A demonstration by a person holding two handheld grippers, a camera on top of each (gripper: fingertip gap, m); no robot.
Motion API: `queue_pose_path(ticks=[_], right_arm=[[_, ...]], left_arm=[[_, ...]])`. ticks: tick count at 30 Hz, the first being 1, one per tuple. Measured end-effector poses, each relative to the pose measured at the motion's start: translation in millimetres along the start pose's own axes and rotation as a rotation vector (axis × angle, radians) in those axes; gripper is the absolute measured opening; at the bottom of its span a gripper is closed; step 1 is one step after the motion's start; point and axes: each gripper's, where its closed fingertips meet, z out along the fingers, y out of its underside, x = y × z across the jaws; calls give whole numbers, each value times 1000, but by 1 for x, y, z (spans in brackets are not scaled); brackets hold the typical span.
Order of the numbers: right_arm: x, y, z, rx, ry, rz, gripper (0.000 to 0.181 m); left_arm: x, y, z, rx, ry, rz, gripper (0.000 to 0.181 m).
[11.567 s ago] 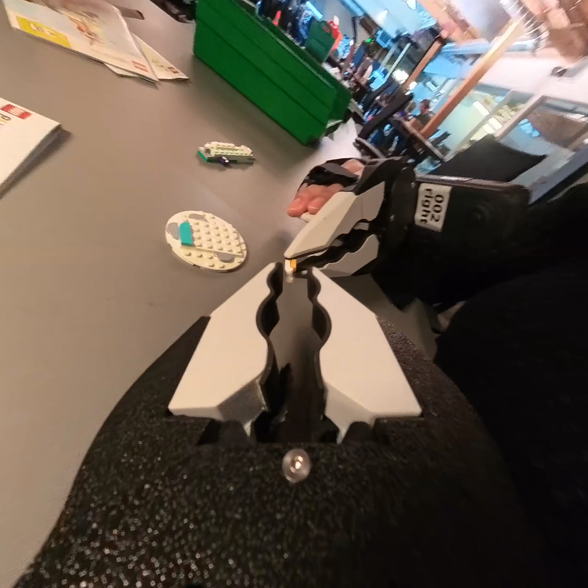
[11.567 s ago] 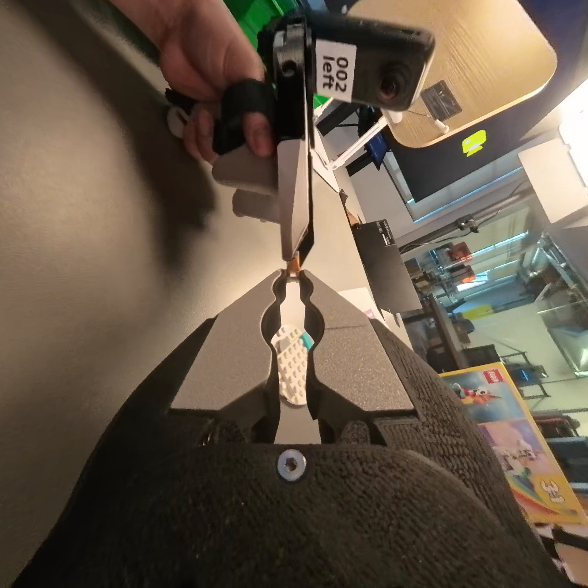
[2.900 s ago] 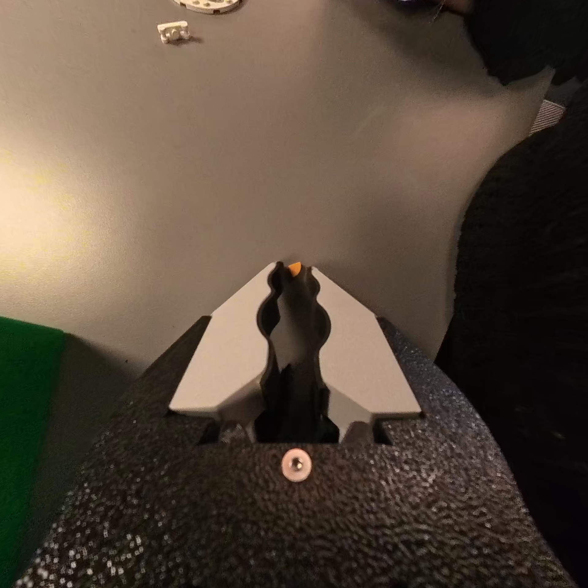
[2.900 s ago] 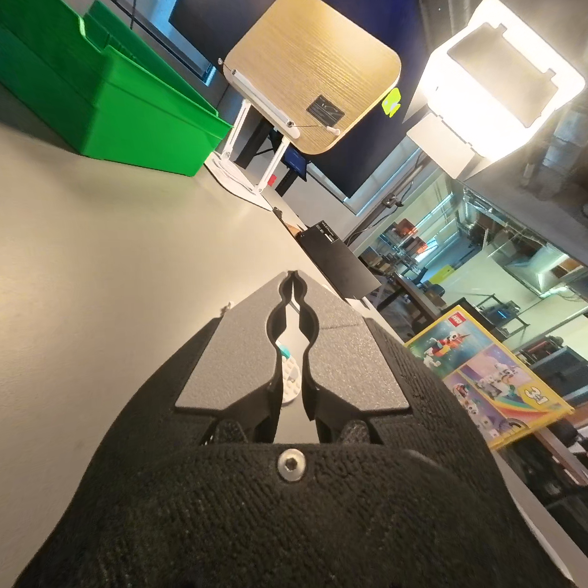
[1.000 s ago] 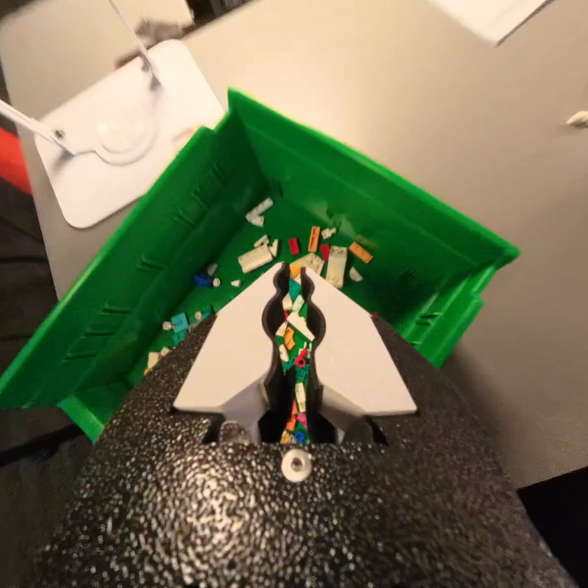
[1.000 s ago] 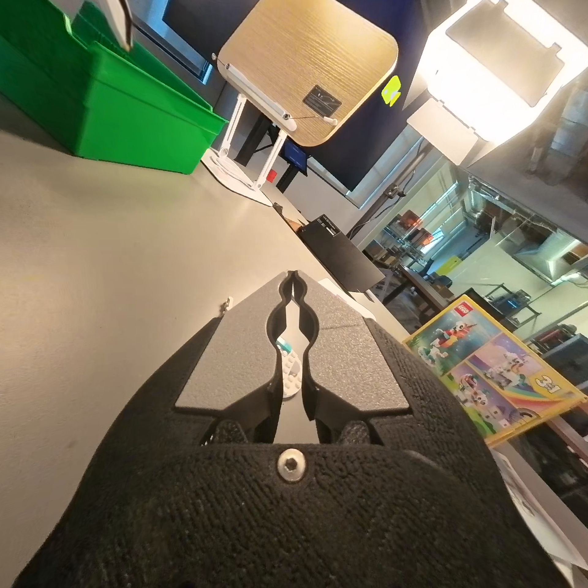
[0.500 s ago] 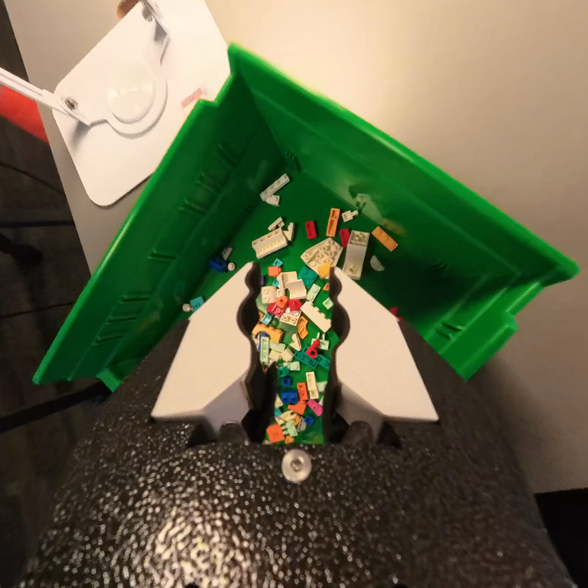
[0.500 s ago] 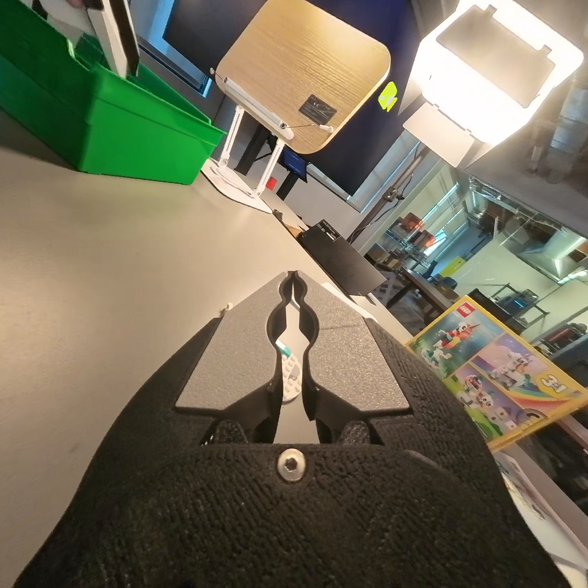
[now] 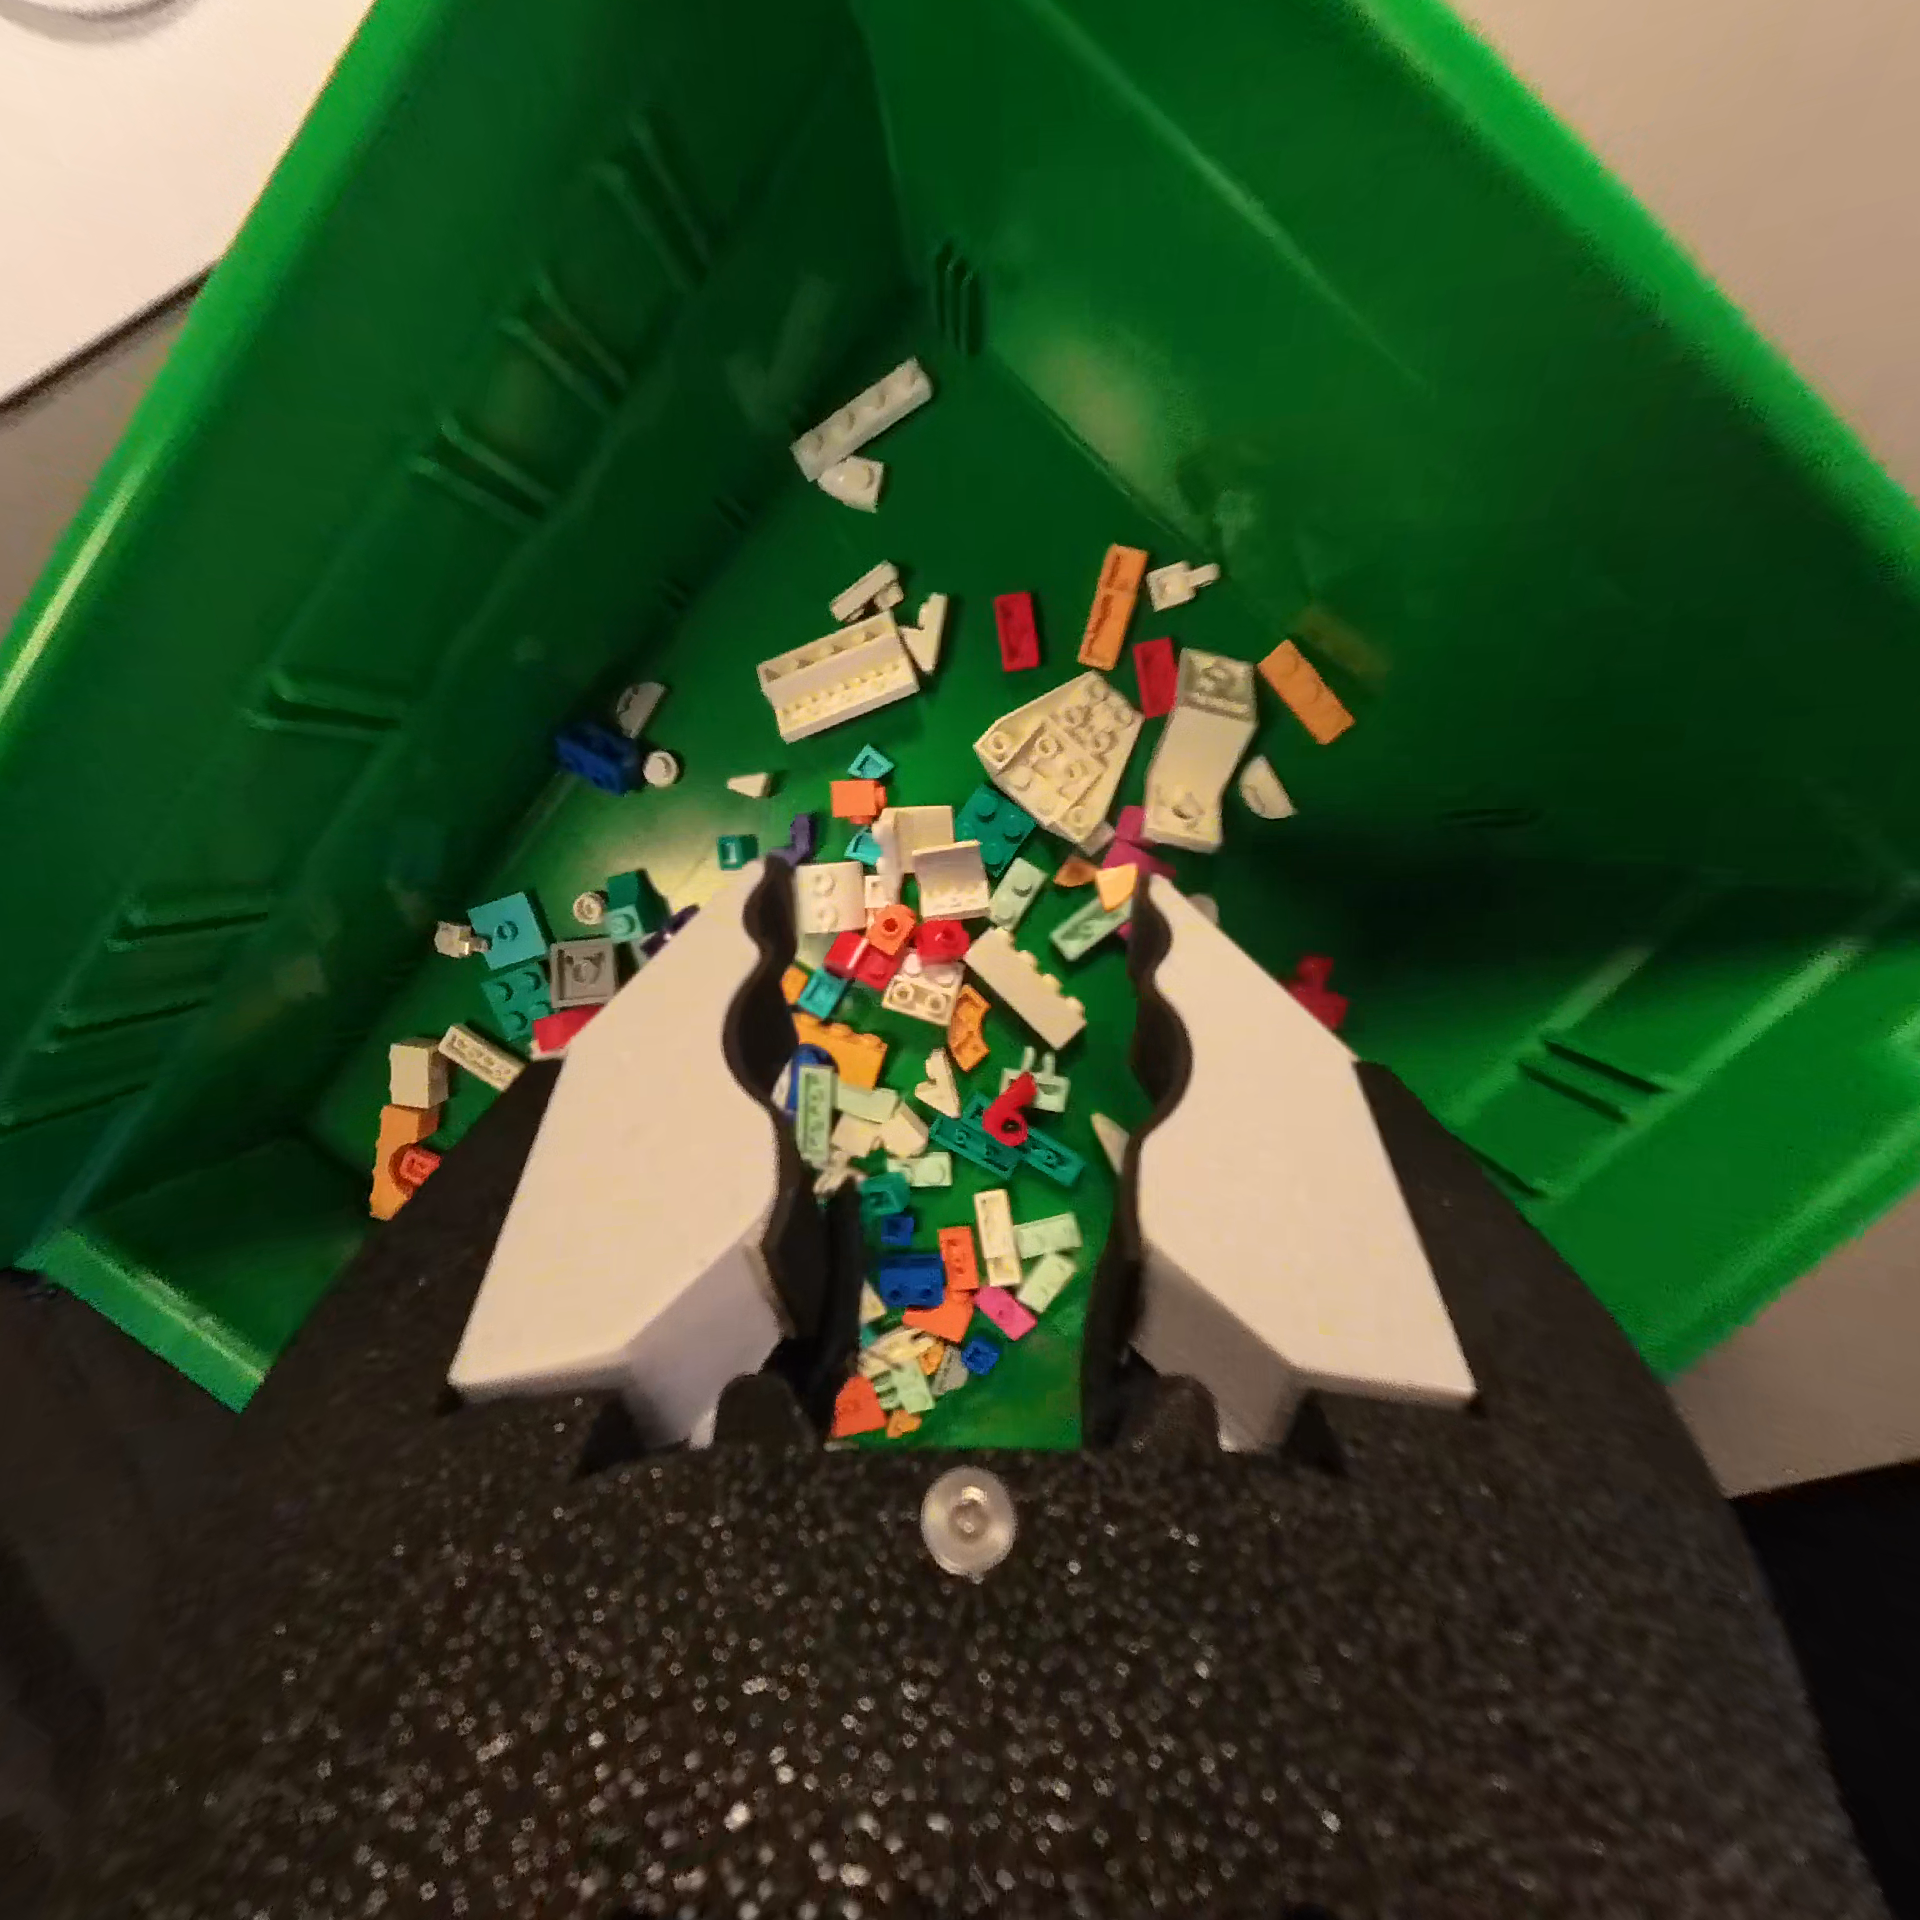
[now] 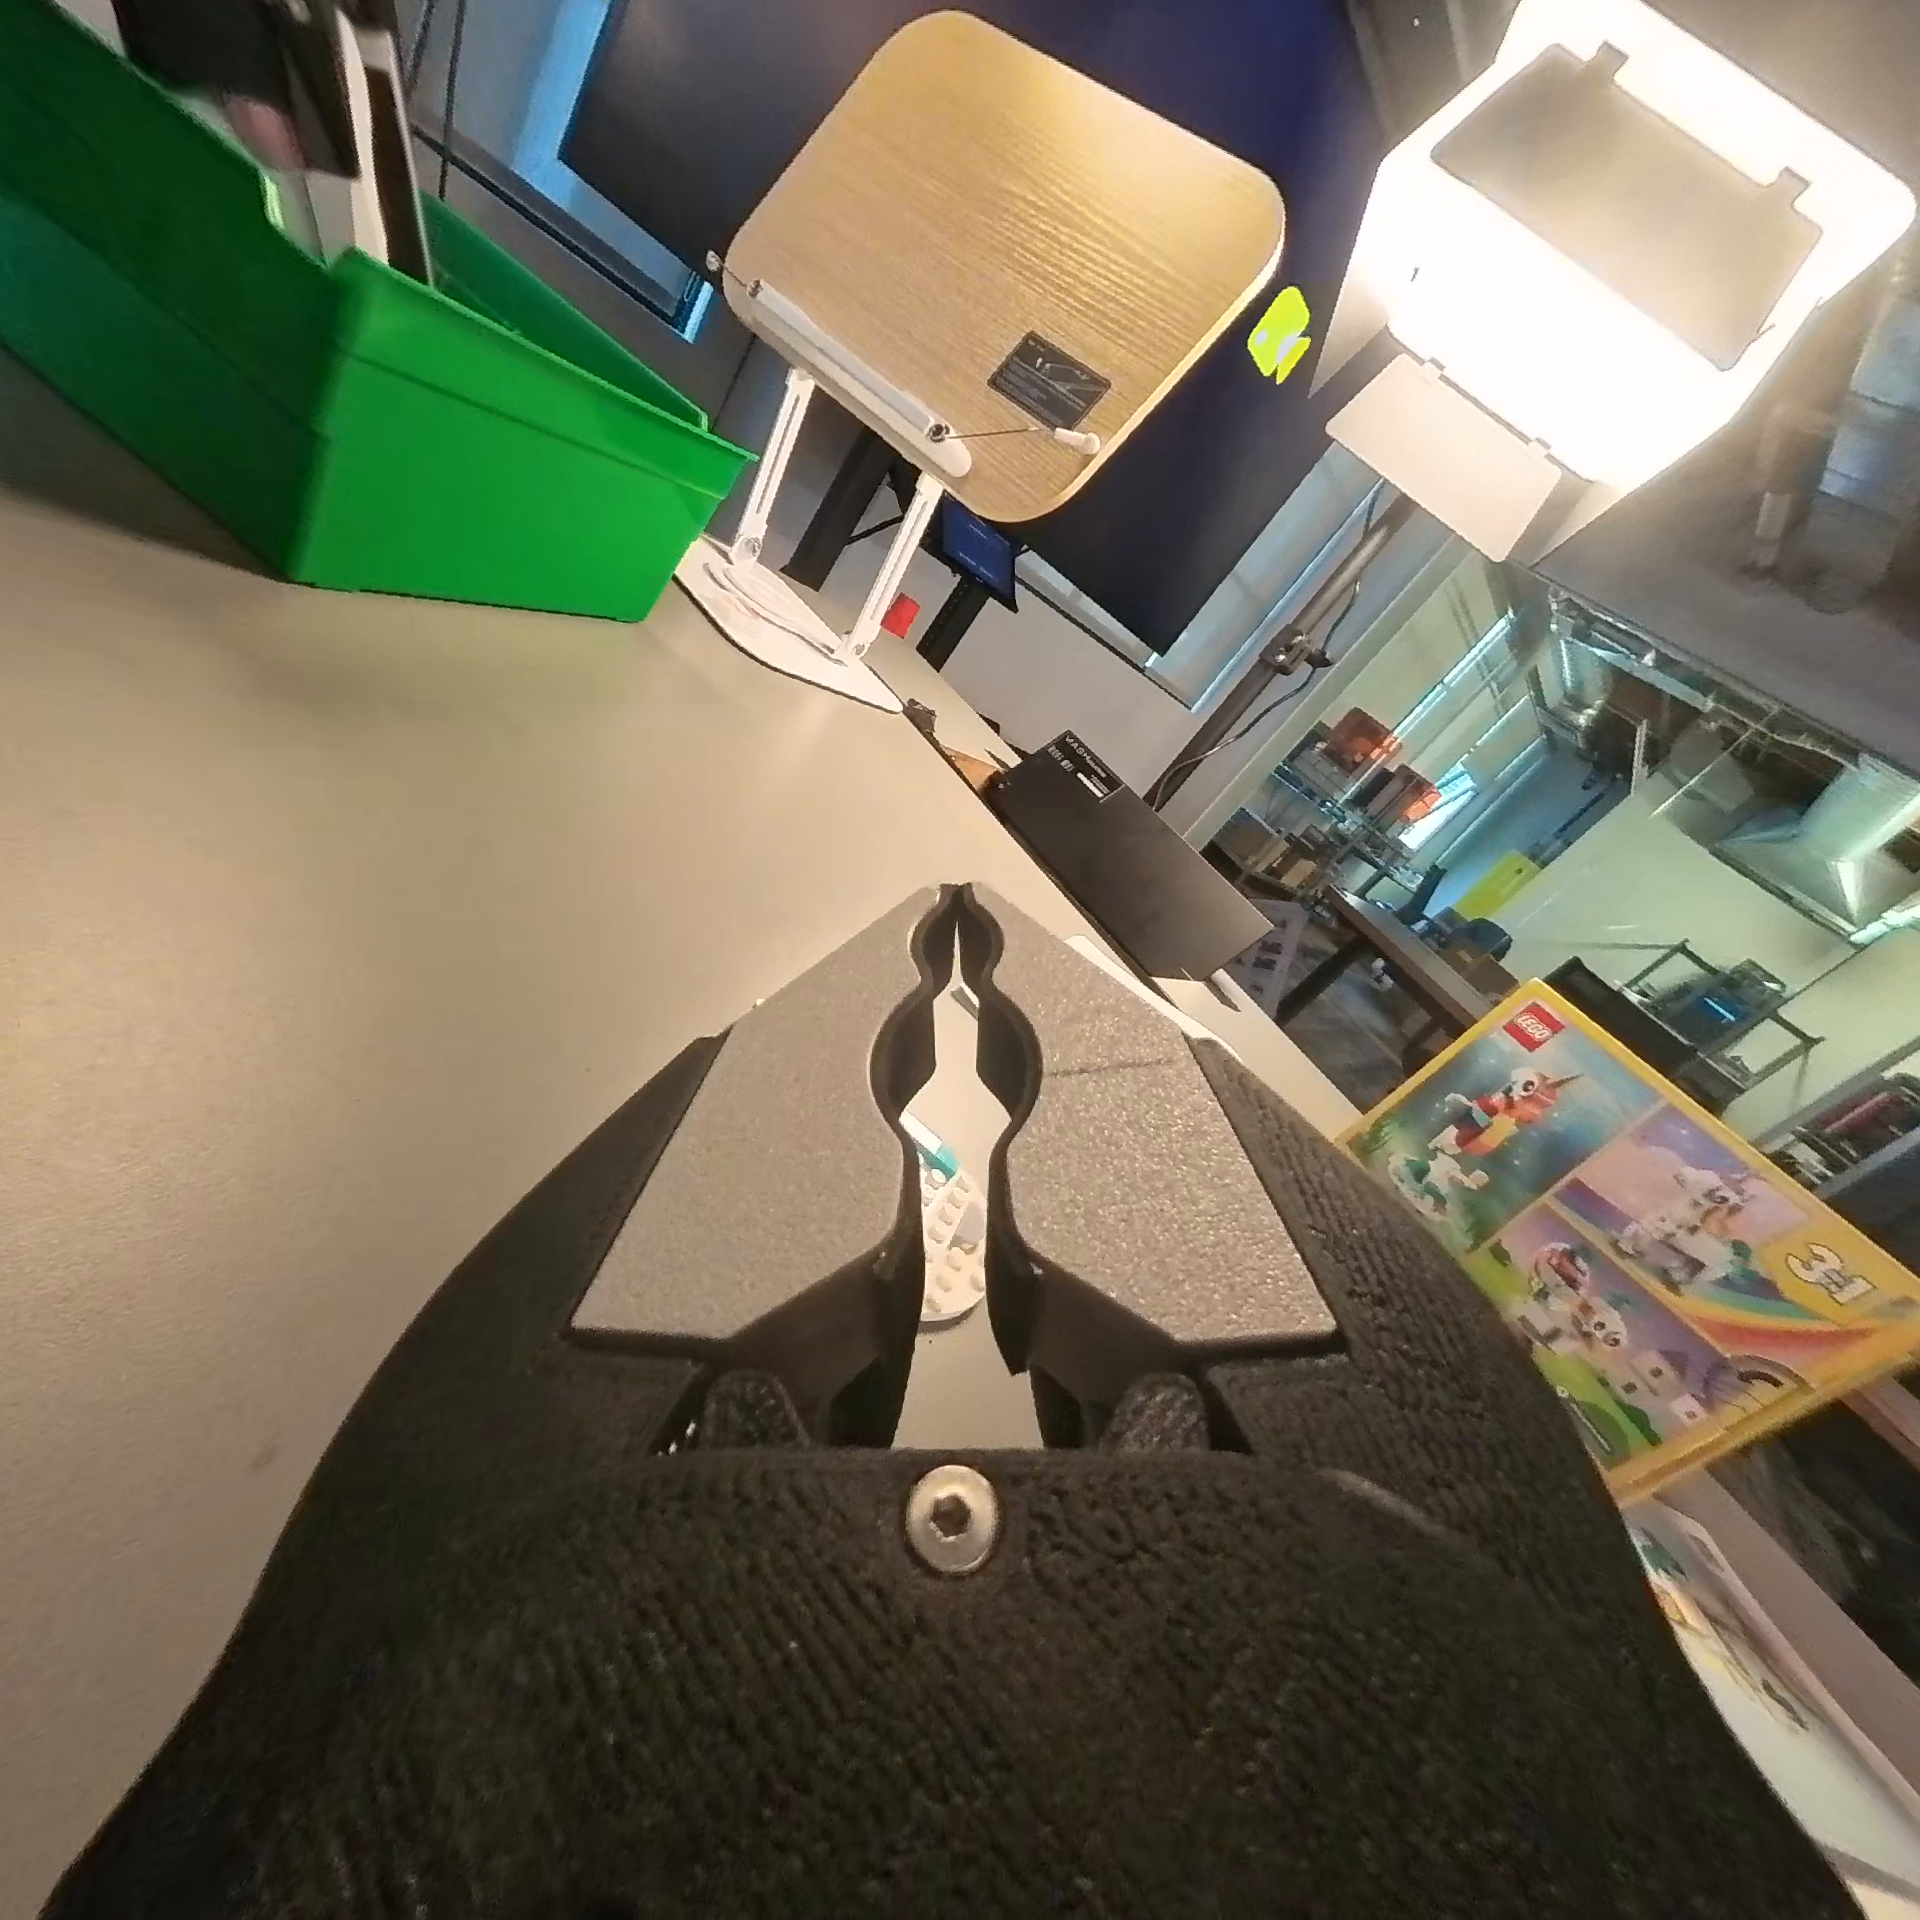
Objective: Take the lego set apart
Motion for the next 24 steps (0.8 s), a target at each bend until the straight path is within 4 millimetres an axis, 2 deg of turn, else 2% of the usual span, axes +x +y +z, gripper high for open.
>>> queue_pose_path(ticks=[1,5,9,11,13,14,16,18,20,21,22,23,24], right_arm=[[0,0,0,0,-1,0,0],[-1,0,0,-1,-4,-6,0],[-1,0,0,-4,-1,-11,0],[-1,0,0,-2,-1,-10,0],[0,0,0,0,1,-12,0],[0,0,0,1,2,-13,0],[1,-1,-1,3,8,-17,0],[4,0,-1,-1,17,-18,0],[8,2,-1,-5,29,-17,0],[10,2,-2,-5,36,-15,0],[12,2,-3,-5,43,-14,0],[15,3,-3,-7,51,-13,0],[17,4,-4,-11,58,-14,0]], left_arm=[[-5,2,5,-25,-1,-5,65],[-24,14,22,-139,-53,18,78],[-29,19,28,-190,-102,74,85],[-31,12,24,-152,-124,75,84],[-24,-11,9,-16,-126,47,81],[-10,-28,-5,92,-93,43,78],[34,-63,-41,318,2,86,73],[101,-86,-77,489,171,182,70],[178,-95,-102,615,379,306,59],[214,-97,-107,661,466,361,52],[247,-94,-102,671,540,427,48],[273,-89,-91,656,586,492,43],[290,-89,-73,637,587,534,42]])
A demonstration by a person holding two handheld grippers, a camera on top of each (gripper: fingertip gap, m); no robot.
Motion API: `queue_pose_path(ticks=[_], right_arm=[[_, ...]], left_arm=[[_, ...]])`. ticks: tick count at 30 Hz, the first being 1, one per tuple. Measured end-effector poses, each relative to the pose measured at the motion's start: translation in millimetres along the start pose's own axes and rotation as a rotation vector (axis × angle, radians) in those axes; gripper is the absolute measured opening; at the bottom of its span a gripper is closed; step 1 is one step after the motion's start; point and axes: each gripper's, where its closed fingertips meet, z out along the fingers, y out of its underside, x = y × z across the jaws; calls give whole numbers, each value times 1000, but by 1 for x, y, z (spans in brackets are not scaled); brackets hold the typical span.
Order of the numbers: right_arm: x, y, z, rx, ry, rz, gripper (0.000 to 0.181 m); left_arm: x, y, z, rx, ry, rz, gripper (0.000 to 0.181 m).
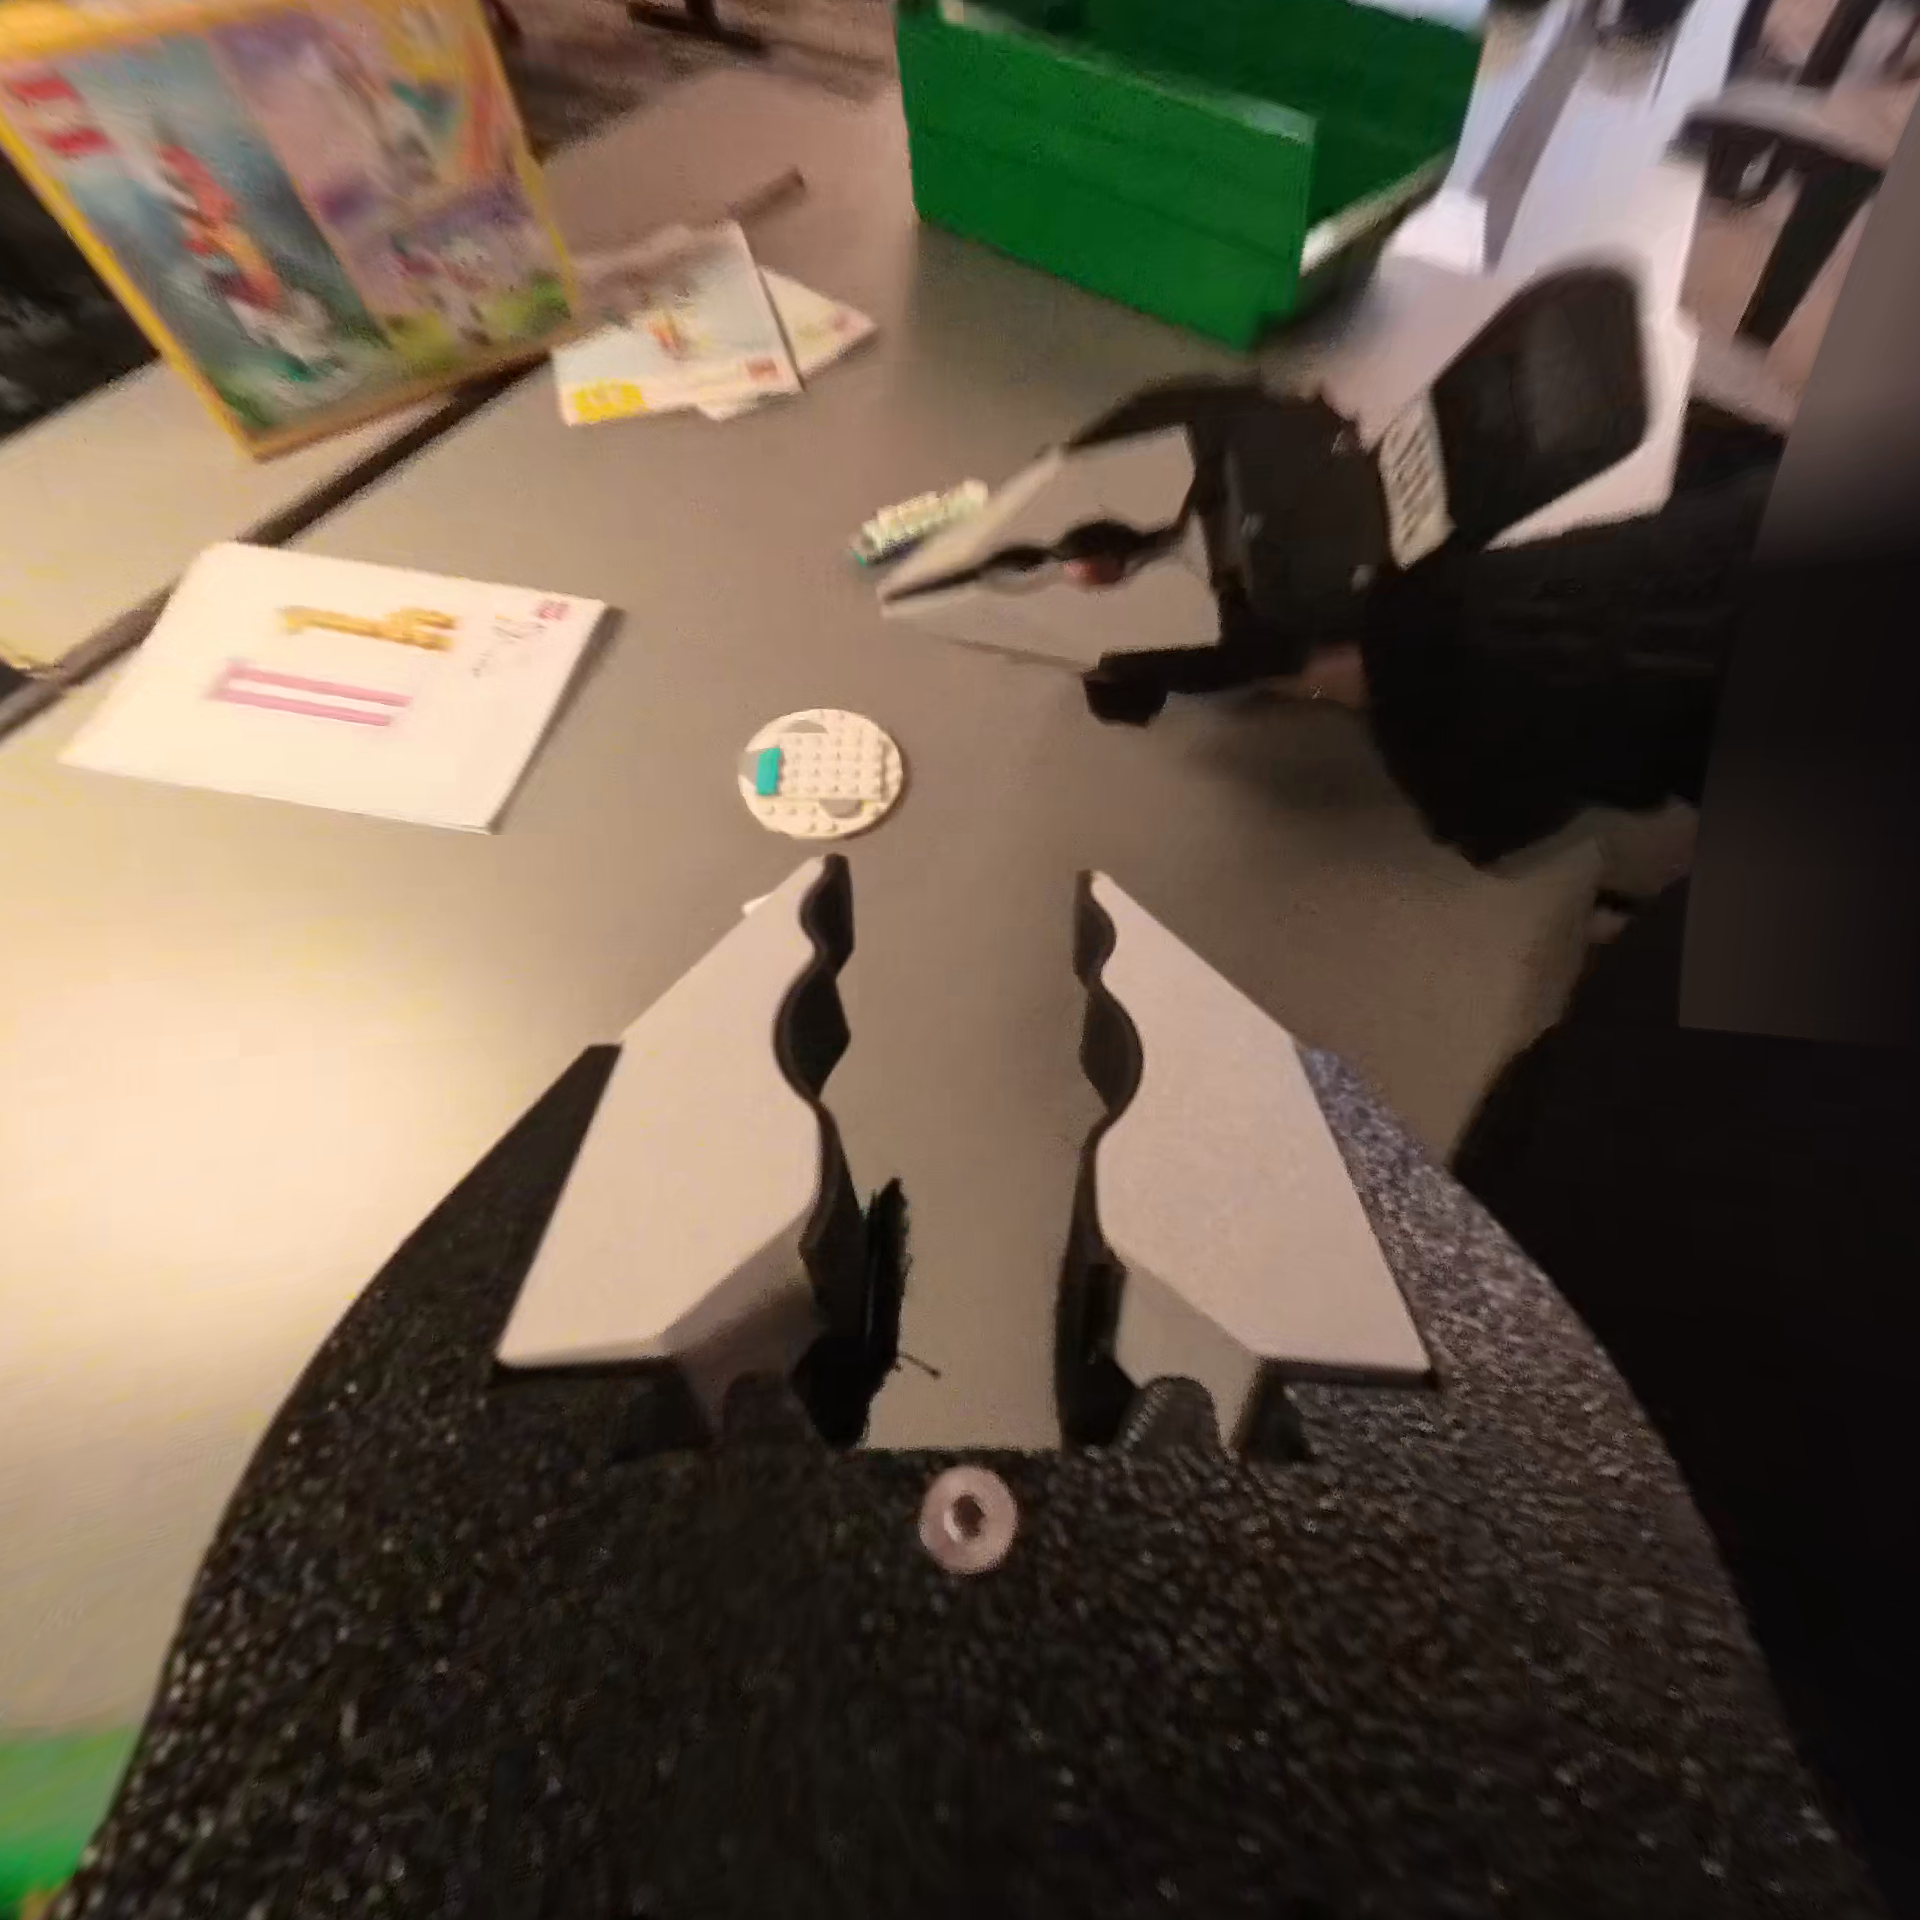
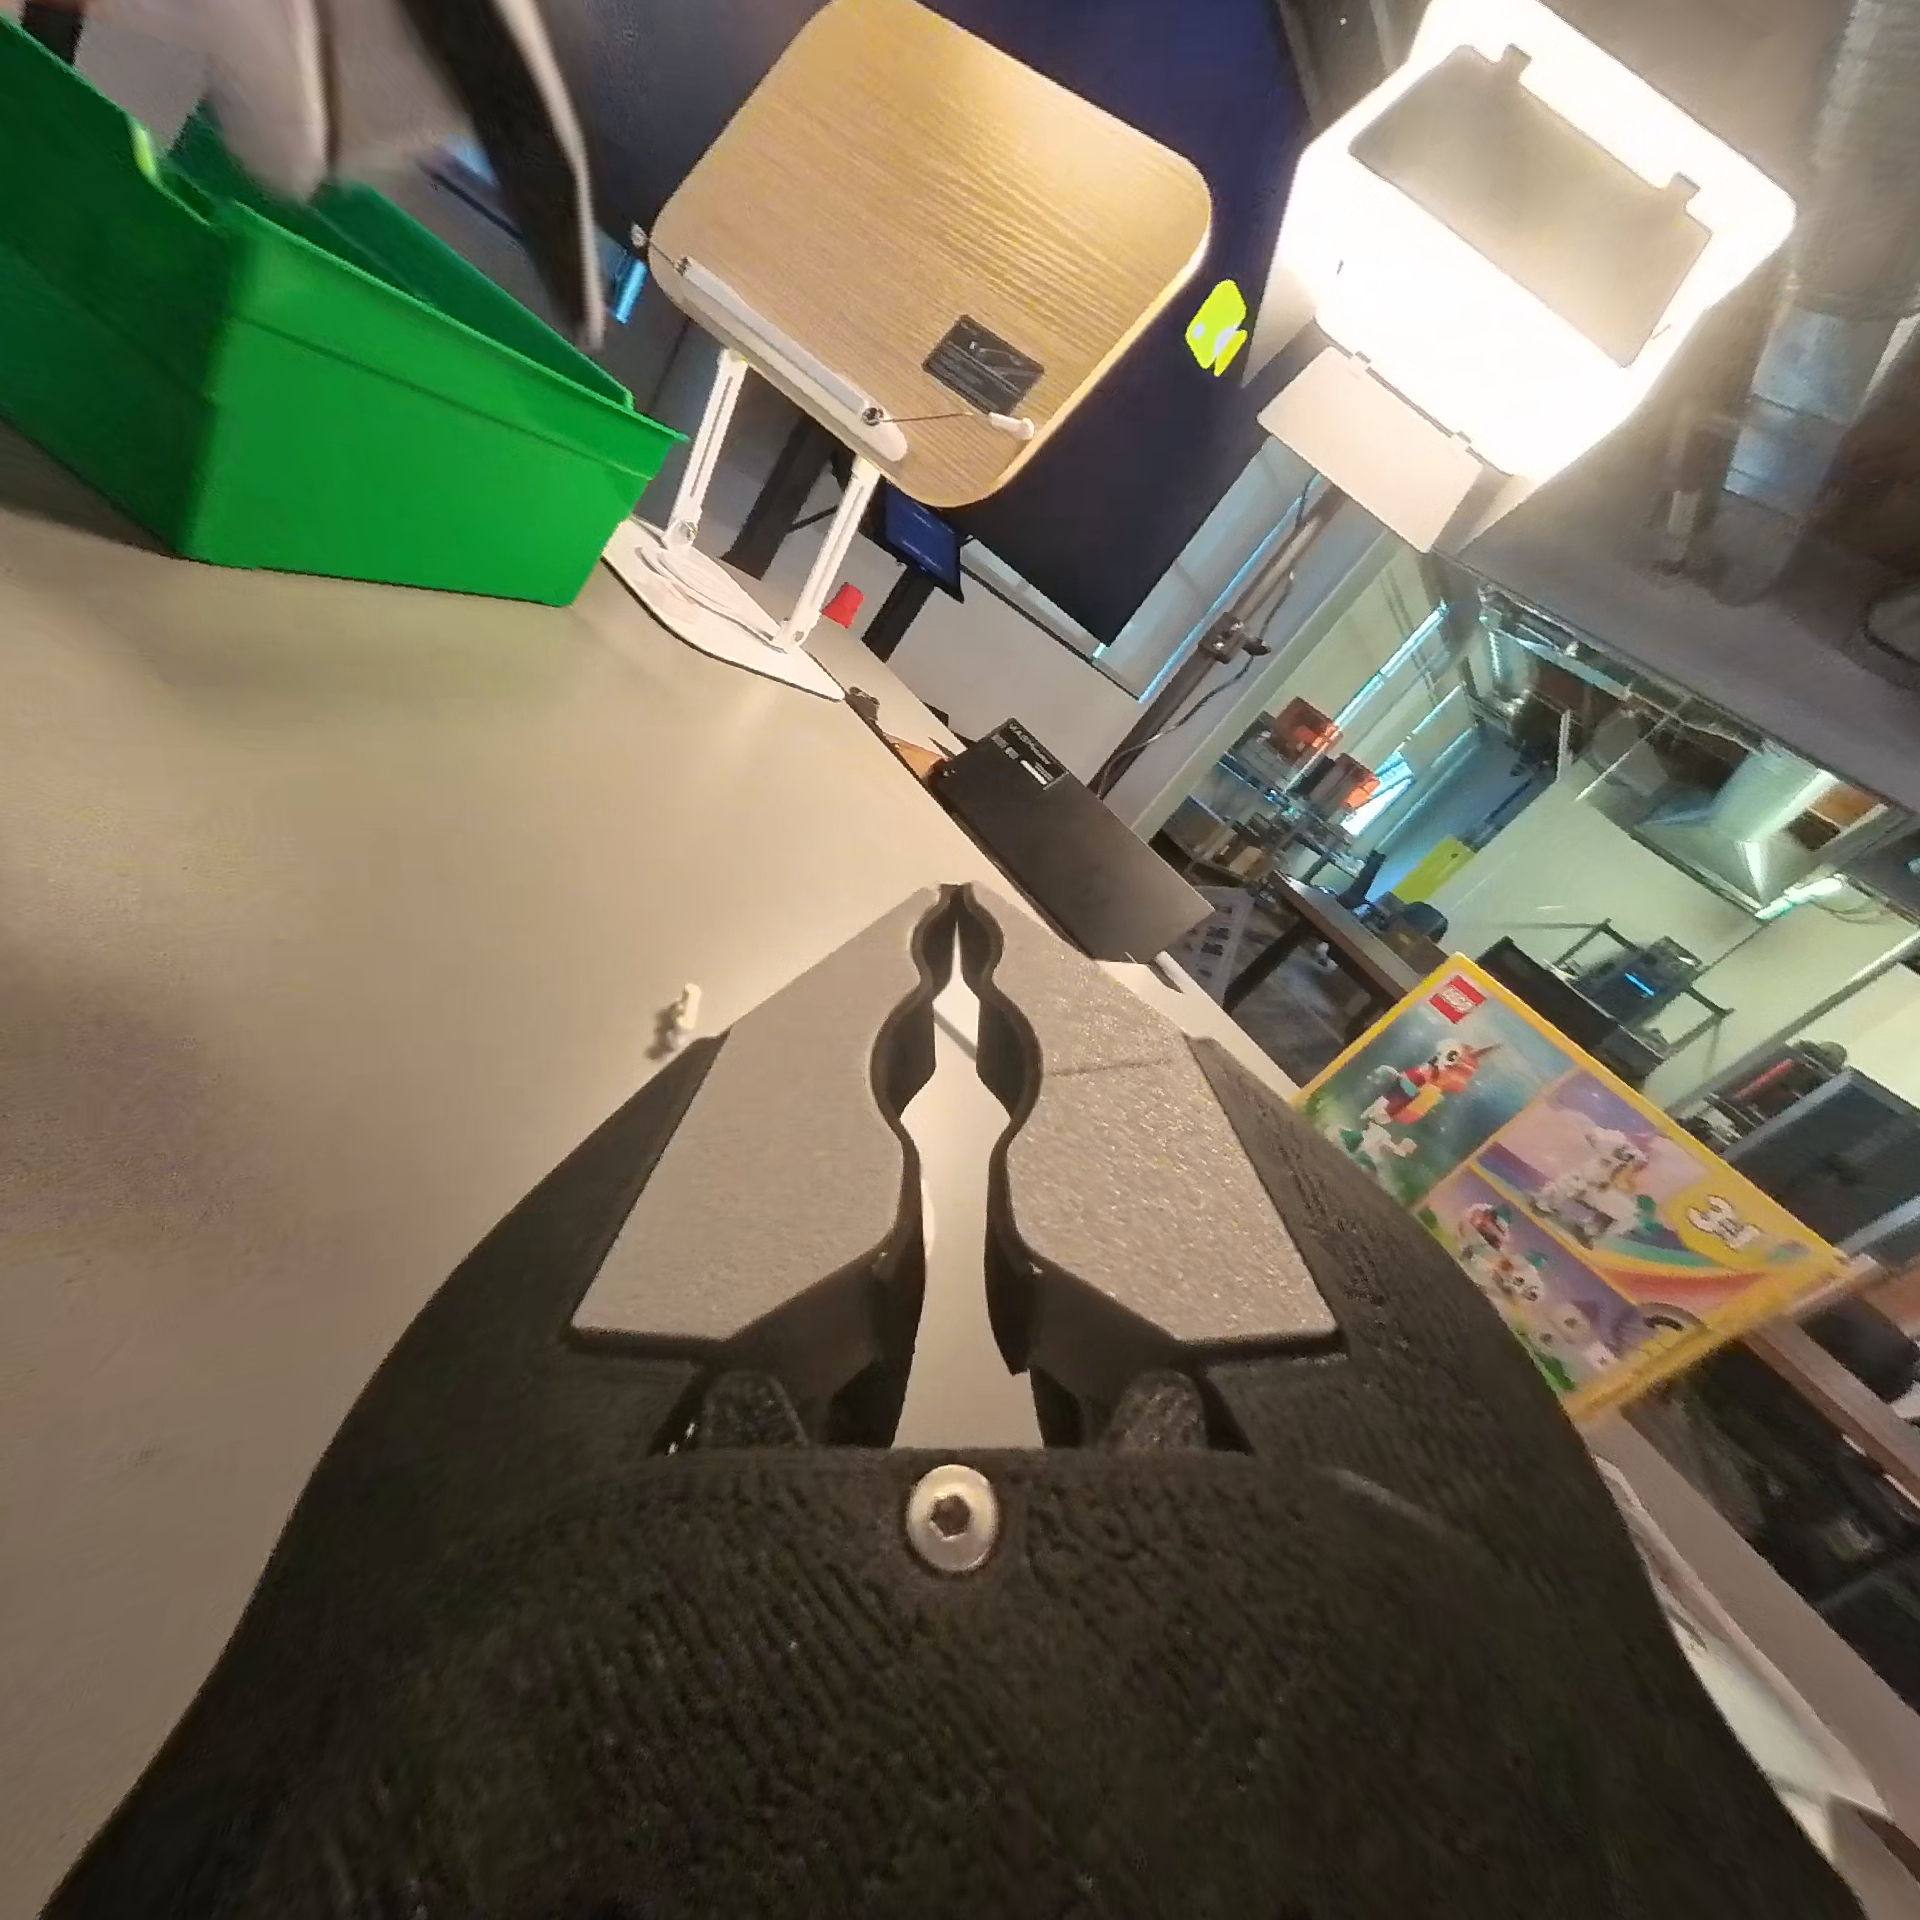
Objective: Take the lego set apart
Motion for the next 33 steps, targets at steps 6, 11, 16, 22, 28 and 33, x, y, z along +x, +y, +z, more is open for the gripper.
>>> queue_pose_path(ticks=[6,11,16,22,28,33], right_arm=[[14,8,-4,-21,35,1,0],[21,12,-5,-26,45,27,0],[19,12,-4,-27,33,23,0],[17,12,-3,-29,26,21,0],[38,10,-11,-16,97,-4,0],[98,22,-39,-39,305,33,0]], left_arm=[[-39,45,82,-113,36,83,45],[-58,68,106,-223,117,127,49],[-68,74,113,-252,156,107,37],[-62,77,114,-274,196,165,15],[-18,15,73,-54,215,95,3],[-63,-44,-50,199,-312,102,3]])
